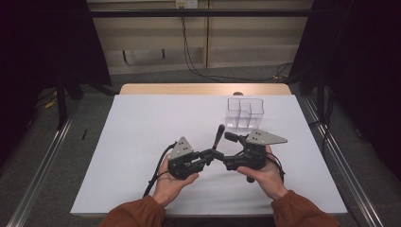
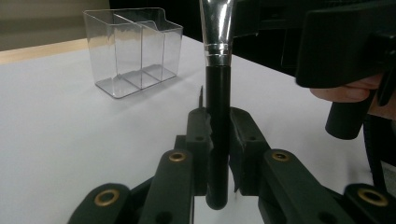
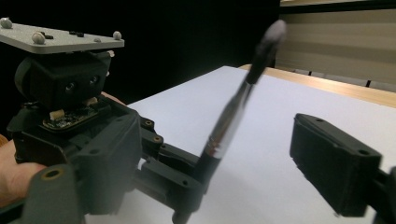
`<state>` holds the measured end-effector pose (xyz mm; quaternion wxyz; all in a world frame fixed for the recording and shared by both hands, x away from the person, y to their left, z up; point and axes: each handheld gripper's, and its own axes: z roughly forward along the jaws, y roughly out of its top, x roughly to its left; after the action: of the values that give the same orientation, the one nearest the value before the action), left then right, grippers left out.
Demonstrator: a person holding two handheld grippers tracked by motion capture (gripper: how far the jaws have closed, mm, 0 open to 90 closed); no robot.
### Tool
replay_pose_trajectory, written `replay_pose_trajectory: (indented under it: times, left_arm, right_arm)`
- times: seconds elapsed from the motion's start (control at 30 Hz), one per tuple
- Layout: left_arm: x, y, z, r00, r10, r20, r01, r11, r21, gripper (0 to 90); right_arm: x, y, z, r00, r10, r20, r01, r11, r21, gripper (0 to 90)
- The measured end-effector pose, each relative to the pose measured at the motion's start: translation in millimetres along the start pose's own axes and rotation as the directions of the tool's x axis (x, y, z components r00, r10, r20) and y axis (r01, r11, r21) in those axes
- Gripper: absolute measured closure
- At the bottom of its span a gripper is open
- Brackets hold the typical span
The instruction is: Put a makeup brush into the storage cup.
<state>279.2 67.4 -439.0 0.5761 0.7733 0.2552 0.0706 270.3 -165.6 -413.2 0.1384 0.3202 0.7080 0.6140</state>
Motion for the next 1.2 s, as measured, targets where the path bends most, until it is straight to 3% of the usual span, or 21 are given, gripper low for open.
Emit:
replay_pose_trajectory:
  times: [0.53, 0.87, 1.2]
  left_arm:
    - [-1.7, -1.0, 2.3, 1.0000, 0.000, 0.007, 0.000, 1.0000, -0.002, 79.4]
    - [-3.4, -1.0, 1.9, 0.9997, 0.018, 0.017, -0.018, 0.9998, 0.001, 79.2]
    - [-4.0, -1.1, 1.6, 0.9995, 0.028, 0.013, -0.028, 0.9995, -0.014, 76.4]
  right_arm:
    - [-2.3, -1.4, 7.6, 0.9961, 0.046, -0.076, -0.045, 0.999, 0.020, 50.4]
    - [-7.5, -2.4, 8.5, 0.9923, 0.080, -0.094, -0.081, 0.997, -0.005, 79.1]
    - [-5.9, -0.9, 7.9, 0.9932, 0.059, -0.100, -0.060, 0.998, -0.001, 79.8]
